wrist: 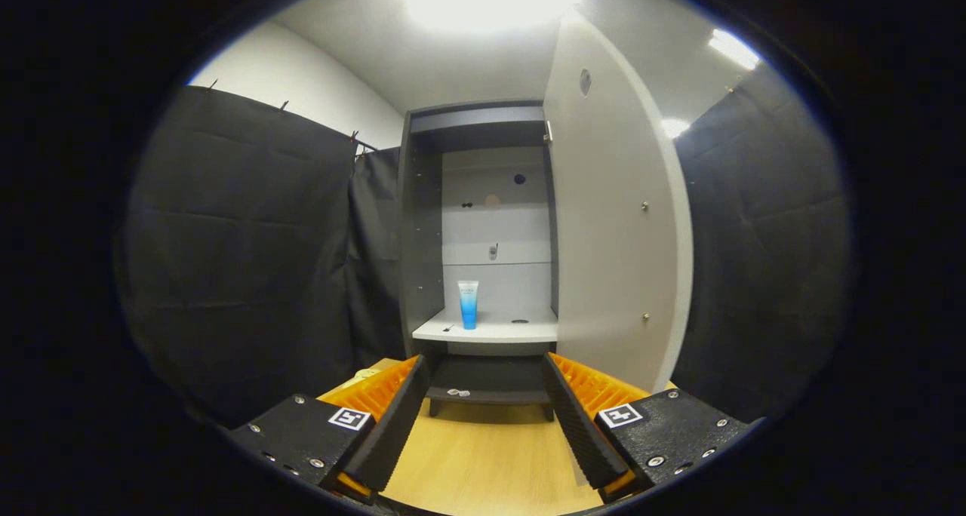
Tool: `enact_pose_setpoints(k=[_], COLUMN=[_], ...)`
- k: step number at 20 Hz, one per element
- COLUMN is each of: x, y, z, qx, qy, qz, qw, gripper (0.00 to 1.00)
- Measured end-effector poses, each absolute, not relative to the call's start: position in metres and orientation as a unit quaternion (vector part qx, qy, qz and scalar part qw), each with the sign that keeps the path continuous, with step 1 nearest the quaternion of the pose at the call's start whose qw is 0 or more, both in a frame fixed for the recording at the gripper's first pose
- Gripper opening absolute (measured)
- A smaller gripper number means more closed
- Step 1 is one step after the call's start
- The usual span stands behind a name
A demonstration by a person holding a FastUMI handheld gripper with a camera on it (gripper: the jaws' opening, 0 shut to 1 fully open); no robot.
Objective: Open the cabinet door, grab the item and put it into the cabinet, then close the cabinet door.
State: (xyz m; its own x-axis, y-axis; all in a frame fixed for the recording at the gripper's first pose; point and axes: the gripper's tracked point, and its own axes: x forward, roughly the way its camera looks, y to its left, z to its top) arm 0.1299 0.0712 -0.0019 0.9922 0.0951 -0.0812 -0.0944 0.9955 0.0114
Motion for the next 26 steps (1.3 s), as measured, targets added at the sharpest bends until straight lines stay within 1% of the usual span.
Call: enact_pose_setpoints(k=[5,10,14,18,21,26], x=[0.111,0.098,0.096,0.096,0.102,0.135], y=[0.021,-0.02,-0.063,-0.109,-0.137,-0.16], z=[0.011,0.023,0.045,0.059,0.065,0.063], qx=[-0.031,-0.025,-0.022,-0.003,0.021,0.039], qy=[0.037,0.036,0.015,0.001,-0.002,0.011], qz=[0.002,-0.039,-0.091,-0.156,-0.194,-0.217], qw=[0.999,0.998,0.996,0.988,0.981,0.975], gripper=[0.94,0.94,0.94,0.94,0.93,0.93])
